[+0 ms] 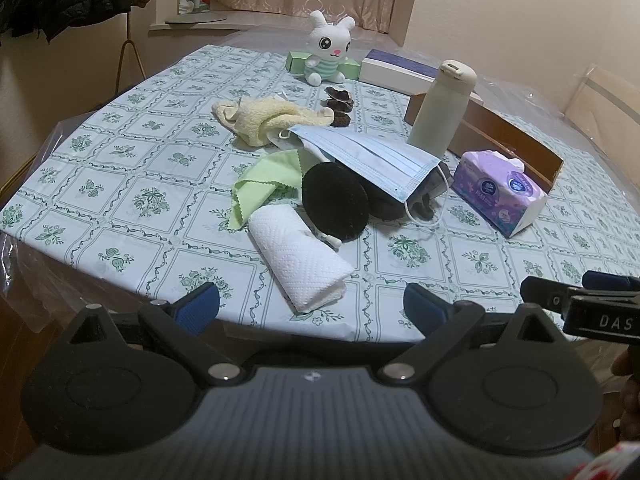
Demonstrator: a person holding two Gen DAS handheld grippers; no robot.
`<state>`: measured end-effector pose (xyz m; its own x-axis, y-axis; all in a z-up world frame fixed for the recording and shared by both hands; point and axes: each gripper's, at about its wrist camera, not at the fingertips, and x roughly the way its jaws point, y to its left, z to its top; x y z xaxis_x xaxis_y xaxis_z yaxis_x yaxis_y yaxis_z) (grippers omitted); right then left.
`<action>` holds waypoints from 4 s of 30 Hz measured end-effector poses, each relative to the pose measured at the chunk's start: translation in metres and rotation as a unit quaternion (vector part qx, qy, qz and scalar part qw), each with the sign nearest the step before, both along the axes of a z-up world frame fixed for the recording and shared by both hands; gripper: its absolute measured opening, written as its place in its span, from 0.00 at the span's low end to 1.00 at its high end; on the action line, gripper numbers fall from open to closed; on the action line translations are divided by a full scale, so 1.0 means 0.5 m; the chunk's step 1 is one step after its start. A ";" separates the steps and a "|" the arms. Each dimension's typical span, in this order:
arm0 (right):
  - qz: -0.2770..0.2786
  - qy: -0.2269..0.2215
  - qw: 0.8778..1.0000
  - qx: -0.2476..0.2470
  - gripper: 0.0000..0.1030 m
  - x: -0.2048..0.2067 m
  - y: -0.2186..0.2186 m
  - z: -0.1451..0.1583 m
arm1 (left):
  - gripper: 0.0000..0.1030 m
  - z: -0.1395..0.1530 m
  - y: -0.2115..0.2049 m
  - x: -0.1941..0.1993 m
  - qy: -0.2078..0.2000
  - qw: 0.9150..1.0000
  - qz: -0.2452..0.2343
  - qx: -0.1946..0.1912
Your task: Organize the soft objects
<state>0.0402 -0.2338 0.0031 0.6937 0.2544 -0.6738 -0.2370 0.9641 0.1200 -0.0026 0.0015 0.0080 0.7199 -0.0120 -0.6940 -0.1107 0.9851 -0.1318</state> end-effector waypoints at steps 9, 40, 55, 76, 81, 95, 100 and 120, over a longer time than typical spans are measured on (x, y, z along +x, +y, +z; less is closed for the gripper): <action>0.000 0.000 1.000 0.001 1.00 -0.001 0.000 -0.002 | 0.95 0.000 0.000 -0.001 0.000 1.000 0.000 0.000; 0.005 -0.008 1.000 0.008 1.00 0.023 0.011 -0.009 | 0.95 -0.011 0.014 0.033 0.001 1.000 0.000 0.003; 0.050 -0.015 0.999 0.012 0.99 0.097 0.053 -0.061 | 0.84 -0.083 0.048 0.142 0.026 0.999 0.014 -0.015; 0.097 -0.004 0.995 0.007 0.81 0.161 0.102 -0.118 | 0.48 -0.163 0.069 0.231 0.070 0.996 0.016 -0.049; 0.126 -0.010 0.992 0.011 0.77 0.160 0.132 -0.115 | 0.41 -0.151 0.092 0.226 0.064 0.997 0.014 -0.032; 0.203 -0.052 0.978 -0.008 0.64 0.214 0.279 -0.122 | 0.40 -0.100 0.175 0.240 0.032 0.999 -0.017 0.000; 0.208 -0.069 0.975 -0.039 0.64 0.239 0.329 -0.133 | 0.40 -0.084 0.192 0.240 0.019 0.999 -0.025 -0.003; 0.193 -0.081 0.975 -0.075 0.58 0.241 0.356 -0.152 | 0.40 -0.074 0.198 0.235 0.015 0.999 -0.047 -0.001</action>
